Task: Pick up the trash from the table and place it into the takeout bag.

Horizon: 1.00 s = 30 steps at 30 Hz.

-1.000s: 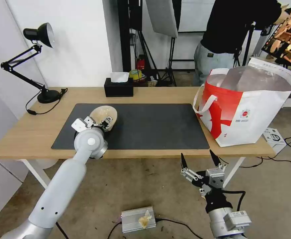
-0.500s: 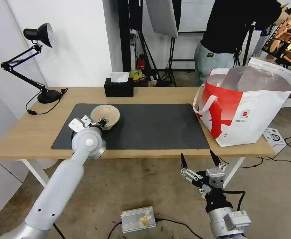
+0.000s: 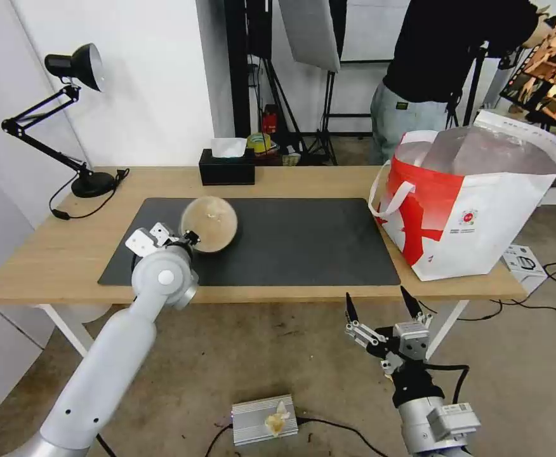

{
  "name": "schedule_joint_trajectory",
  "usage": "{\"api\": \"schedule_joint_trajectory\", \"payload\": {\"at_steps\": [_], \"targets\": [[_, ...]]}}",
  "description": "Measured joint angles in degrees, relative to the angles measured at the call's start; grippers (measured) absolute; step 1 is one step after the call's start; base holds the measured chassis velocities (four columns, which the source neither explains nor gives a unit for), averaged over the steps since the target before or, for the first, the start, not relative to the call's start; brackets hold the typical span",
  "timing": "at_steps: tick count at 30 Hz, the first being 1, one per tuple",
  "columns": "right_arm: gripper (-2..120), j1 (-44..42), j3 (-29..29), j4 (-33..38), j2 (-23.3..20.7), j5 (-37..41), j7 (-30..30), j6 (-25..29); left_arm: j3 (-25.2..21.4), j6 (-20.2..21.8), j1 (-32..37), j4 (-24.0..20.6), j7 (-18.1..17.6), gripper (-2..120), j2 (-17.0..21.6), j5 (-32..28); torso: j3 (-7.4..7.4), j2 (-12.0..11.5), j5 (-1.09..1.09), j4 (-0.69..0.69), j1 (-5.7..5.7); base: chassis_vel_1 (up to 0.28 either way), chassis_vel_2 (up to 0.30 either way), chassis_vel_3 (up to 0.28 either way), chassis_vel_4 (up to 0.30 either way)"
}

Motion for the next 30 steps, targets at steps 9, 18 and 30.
{"api": "schedule_joint_trajectory", "payload": {"at_steps": [9, 18, 30], "targets": [[100, 0.0, 0.0, 0.0, 0.0, 0.0, 0.0, 0.0, -0.46, -0.6, 0.8, -2.87, 0.22, 1, 1.05, 0.28, 0.0, 0.0, 0.0, 0.0, 0.0, 0.0, 0.0, 0.0, 0.0], [100, 0.0, 0.0, 0.0, 0.0, 0.0, 0.0, 0.0, 1.4, -2.57, -2.22, -5.24, 3.41, 1, 2.73, 0.44, 0.0, 0.0, 0.0, 0.0, 0.0, 0.0, 0.0, 0.0, 0.0], [100, 0.0, 0.0, 0.0, 0.0, 0.0, 0.0, 0.0, 16.68, -9.8, -19.72, -1.46, 14.73, 1, 3.33, 0.16, 0.0, 0.0, 0.02, -0.01, 0.0, 0.0, 0.0, 0.0, 0.0]]}}
